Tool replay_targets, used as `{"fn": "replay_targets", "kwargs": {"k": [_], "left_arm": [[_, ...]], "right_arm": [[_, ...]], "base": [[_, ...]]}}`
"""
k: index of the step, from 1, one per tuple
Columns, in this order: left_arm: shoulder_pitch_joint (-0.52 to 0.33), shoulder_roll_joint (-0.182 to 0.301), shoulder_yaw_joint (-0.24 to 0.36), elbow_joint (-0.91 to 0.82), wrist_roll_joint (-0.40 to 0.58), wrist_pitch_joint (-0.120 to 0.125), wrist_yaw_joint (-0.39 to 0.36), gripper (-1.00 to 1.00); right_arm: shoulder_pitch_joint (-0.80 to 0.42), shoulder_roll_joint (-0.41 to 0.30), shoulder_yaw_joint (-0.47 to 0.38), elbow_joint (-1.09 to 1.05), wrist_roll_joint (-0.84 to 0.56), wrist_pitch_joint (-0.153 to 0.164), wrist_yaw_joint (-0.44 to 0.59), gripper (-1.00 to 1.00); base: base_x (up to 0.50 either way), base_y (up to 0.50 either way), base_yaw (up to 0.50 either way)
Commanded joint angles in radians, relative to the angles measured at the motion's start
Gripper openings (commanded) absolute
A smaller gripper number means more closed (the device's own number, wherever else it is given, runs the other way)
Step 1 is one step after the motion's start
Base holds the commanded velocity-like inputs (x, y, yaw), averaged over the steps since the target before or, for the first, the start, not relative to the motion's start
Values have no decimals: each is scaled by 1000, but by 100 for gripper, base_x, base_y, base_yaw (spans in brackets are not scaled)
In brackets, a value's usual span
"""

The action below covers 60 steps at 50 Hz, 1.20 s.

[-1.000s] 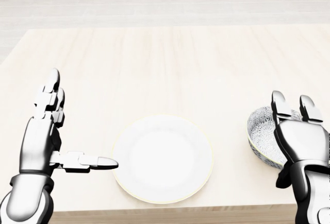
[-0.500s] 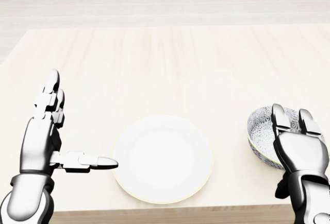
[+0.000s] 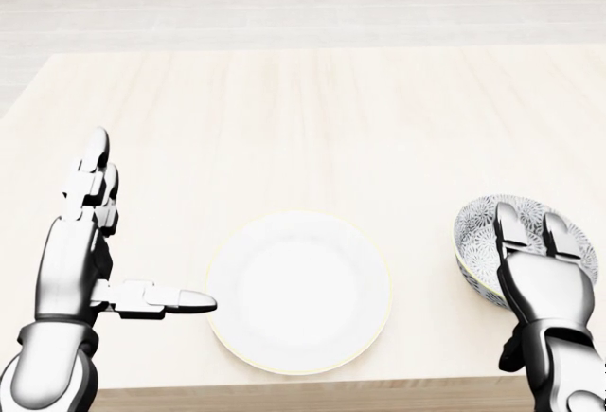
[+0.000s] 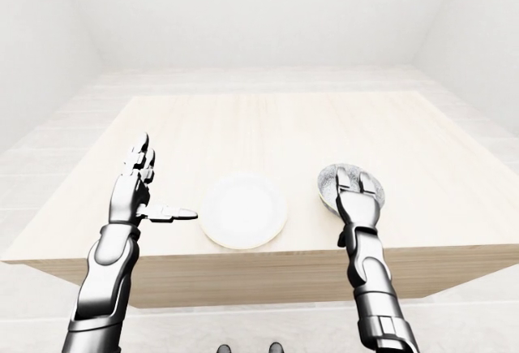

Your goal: Put the bowl on the plate.

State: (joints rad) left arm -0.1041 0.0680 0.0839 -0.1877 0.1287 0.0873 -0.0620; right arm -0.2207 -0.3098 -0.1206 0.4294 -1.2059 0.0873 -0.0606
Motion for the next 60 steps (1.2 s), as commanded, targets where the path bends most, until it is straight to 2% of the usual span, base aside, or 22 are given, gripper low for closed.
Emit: {"fn": "replay_targets", "kwargs": {"k": [1, 25, 26, 28, 30, 32, 35, 60], "left_arm": [[4, -1, -1, -7, 4, 0, 1, 100], [0, -1, -2, -3, 9, 0, 4, 100], [0, -1, -1, -3, 8, 0, 3, 100], [2, -1, 0, -8, 7, 0, 2, 100], [3, -1, 1, -10, 6, 0, 2, 100], [4, -1, 0, -10, 6, 0, 1, 100], [3, 0, 1, -5, 5, 0, 1, 100], [-1, 4, 6, 16, -1, 0, -5, 100]], "right_arm": [[-30, -6, 15, 96, 28, 0, -50, 100], [2, -16, 19, 24, 20, 0, -10, 100], [3, -16, 19, 22, 18, 0, -8, 84], [7, -17, 18, 12, 15, 0, 0, 72], [12, -16, 17, 1, 11, 0, 6, -36], [18, -14, 17, -9, 7, 0, 11, -93], [25, -12, 16, -17, 0, 0, 17, -100], [45, -4, 6, -59, -28, 0, 56, -100]], "base": [[0, 0, 0], [0, 0, 0], [0, 0, 0], [0, 0, 0], [0, 0, 0], [0, 0, 0], [0, 0, 0], [0, 0, 0]]}}
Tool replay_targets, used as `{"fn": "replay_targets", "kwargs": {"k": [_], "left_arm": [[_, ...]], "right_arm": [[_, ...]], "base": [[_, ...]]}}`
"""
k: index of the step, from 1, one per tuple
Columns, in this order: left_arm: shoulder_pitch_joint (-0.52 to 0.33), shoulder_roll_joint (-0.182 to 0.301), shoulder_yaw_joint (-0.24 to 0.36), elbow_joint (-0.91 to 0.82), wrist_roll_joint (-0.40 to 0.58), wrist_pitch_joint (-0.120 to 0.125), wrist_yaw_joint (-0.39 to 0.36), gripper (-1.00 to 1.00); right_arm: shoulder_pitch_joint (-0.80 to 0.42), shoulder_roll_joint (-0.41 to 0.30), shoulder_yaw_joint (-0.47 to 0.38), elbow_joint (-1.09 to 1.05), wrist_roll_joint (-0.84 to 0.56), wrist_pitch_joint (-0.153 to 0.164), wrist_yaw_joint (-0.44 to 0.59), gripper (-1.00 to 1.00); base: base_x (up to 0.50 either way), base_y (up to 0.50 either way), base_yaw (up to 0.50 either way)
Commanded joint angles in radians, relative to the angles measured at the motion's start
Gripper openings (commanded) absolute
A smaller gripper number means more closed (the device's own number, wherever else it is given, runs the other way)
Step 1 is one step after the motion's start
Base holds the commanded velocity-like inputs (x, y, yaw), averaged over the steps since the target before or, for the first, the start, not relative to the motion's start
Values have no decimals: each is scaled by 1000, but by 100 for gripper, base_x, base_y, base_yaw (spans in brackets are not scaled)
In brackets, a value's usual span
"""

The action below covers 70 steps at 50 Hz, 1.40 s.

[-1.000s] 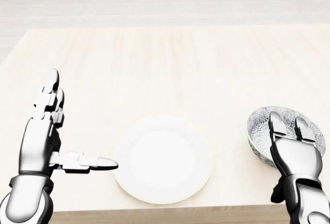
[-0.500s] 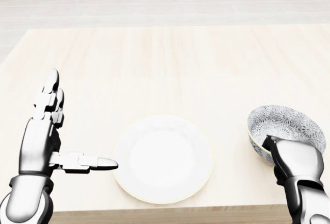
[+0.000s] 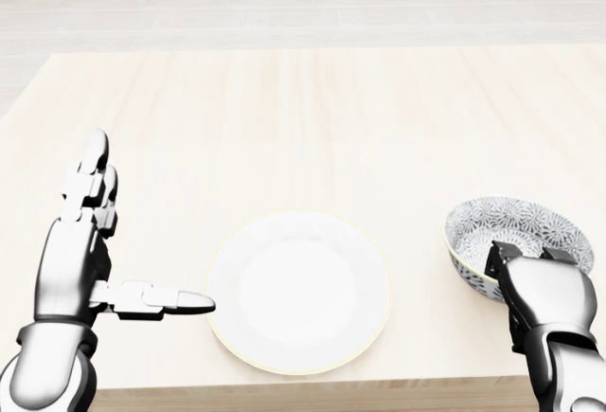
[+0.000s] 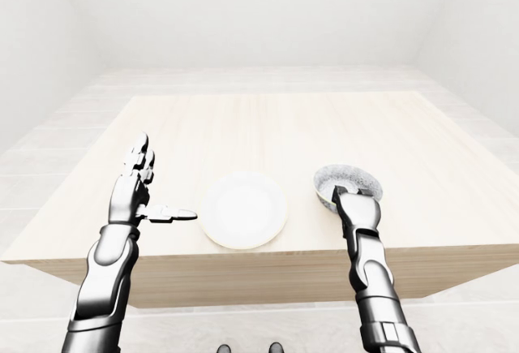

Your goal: Put the bowl on the plate.

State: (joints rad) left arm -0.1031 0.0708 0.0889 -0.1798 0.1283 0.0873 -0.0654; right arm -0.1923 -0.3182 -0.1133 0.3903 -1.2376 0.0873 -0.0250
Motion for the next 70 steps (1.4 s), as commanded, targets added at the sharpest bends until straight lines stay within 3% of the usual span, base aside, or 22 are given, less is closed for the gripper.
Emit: {"fn": "replay_targets", "kwargs": {"k": [1, 22, 38, 47, 59, 69, 70], "left_arm": [[-3, 2, 1, 9, -1, 0, -1, 100], [-9, 1, 0, 12, 2, 0, 3, 100], [-17, 3, 0, 36, 4, 0, 10, 100], [-25, 7, 4, 42, 7, 0, 14, 100], [-48, 13, 5, 112, 12, 0, 27, 100], [-54, 19, 15, 147, 2, 0, 28, 100], [-52, 20, 13, 162, 5, -11, 31, 100]], "right_arm": [[21, 4, -2, -30, 2, 0, 26, -100], [64, 1, -58, -298, -48, 0, 168, -100], [170, 95, -64, -611, -111, 0, 253, -100], [210, 154, -29, -681, -134, 0, 255, -100], [175, 221, 49, -697, -131, 0, 224, -100], [127, 245, 103, -662, -171, 0, 133, -100], [124, 253, 113, -660, -174, 0, 127, -100]], "base": [[0, 0, 0], [0, 0, 0], [0, 0, 0], [0, 0, 0], [0, 0, 0], [0, 0, 0], [0, 0, 0]]}}
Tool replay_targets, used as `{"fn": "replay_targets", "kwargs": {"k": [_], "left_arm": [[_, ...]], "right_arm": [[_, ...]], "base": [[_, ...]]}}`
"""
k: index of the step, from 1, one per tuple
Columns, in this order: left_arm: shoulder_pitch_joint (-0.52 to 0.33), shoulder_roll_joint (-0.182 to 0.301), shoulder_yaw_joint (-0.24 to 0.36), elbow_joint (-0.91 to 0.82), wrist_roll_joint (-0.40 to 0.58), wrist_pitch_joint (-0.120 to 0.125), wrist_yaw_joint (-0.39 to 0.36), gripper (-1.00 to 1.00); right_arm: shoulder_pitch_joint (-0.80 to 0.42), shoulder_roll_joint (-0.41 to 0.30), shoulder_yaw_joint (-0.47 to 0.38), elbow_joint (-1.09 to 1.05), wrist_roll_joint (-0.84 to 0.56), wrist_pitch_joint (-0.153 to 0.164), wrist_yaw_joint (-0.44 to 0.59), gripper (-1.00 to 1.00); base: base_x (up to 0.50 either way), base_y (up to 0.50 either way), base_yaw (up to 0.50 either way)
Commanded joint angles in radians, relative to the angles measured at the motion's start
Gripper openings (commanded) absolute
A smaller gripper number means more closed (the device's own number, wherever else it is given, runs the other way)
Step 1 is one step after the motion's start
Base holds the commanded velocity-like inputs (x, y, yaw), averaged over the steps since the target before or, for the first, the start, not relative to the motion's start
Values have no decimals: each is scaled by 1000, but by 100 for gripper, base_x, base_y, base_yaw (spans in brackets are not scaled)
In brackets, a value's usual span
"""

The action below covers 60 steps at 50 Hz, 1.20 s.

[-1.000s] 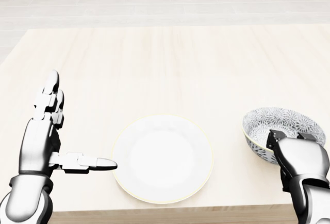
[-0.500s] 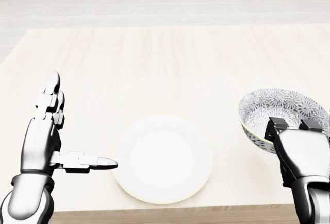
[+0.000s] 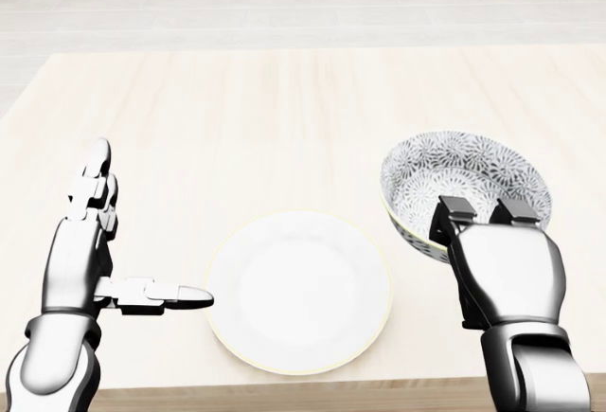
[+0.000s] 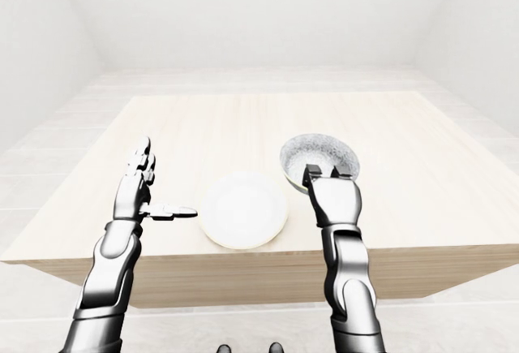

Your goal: Put the bowl on the plate.

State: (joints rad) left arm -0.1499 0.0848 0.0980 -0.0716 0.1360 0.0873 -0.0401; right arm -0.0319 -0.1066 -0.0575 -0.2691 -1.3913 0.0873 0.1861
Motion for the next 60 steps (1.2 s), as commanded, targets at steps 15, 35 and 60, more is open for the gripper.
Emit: {"fn": "replay_targets", "kwargs": {"k": [15, 35, 60], "left_arm": [[-35, 23, 14, 195, -1, -87, 21, 100], [-20, 23, 13, 155, 6, -66, 18, 100], [-24, 30, 16, 186, 15, -88, 15, 100]], "right_arm": [[25, 83, 154, -46, -55, 0, -163, -100], [131, 121, 298, -116, -65, 0, -164, -100], [122, 147, 401, -139, -75, 0, -141, -100]], "base": [[0, 0, 0], [0, 0, 0], [0, 0, 0]]}}
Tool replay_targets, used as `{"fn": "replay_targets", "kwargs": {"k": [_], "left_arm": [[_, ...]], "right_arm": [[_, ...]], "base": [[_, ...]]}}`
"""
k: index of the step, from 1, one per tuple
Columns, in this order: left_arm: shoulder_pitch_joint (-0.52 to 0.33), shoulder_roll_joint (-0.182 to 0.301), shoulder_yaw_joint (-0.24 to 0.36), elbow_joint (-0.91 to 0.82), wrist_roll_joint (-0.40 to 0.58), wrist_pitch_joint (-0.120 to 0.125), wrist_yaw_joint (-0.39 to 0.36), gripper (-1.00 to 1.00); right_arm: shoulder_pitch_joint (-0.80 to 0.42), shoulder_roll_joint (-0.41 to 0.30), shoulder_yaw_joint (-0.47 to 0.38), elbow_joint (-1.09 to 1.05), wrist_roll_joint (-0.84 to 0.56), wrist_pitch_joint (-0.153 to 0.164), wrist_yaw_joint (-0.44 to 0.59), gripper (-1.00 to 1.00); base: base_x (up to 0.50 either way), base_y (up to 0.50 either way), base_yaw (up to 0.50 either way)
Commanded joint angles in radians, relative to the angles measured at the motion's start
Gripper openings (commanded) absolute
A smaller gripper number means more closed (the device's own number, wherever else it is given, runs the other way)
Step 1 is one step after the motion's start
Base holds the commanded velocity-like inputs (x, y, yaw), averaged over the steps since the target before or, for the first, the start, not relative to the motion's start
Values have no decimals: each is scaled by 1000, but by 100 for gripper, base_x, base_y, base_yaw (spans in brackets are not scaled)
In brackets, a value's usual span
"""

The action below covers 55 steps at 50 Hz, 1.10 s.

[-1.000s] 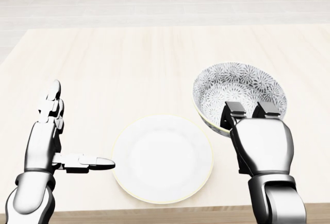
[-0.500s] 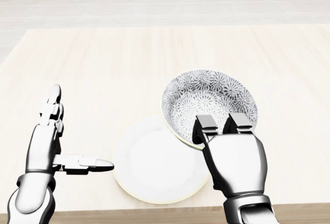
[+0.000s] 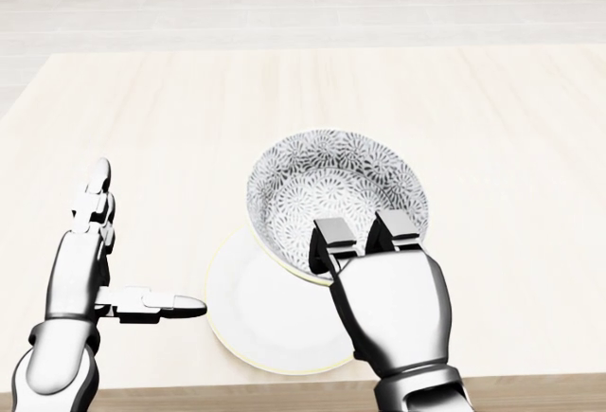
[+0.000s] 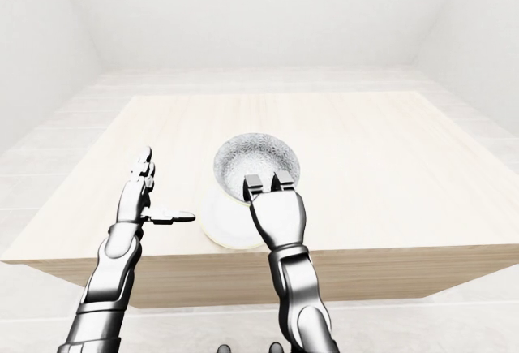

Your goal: Put the bowl on the plate.

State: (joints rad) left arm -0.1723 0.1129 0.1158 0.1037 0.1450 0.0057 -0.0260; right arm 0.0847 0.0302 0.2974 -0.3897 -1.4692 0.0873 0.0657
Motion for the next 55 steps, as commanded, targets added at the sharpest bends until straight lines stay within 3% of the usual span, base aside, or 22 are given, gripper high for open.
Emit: {"fn": "replay_targets", "kwargs": {"k": [1, 19, 33, 55], "left_arm": [[1, 1, -3, 8, 7, -6, 1, 100], [54, -1, -20, -64, 65, -5, -11, 100], [112, -7, -51, -64, 201, -77, -19, 100], [130, -18, -42, -87, 237, -85, -44, 100]], "right_arm": [[8, 10, 50, -20, 4, 0, -21, -100], [-16, 5, 42, 34, 53, 0, -31, -100], [-25, 8, 41, 68, 66, 0, -48, -100], [-58, 9, 12, 170, 104, 0, -88, -100]], "base": [[0, 0, 0], [0, 0, 0], [0, 0, 0], [0, 0, 0]]}}
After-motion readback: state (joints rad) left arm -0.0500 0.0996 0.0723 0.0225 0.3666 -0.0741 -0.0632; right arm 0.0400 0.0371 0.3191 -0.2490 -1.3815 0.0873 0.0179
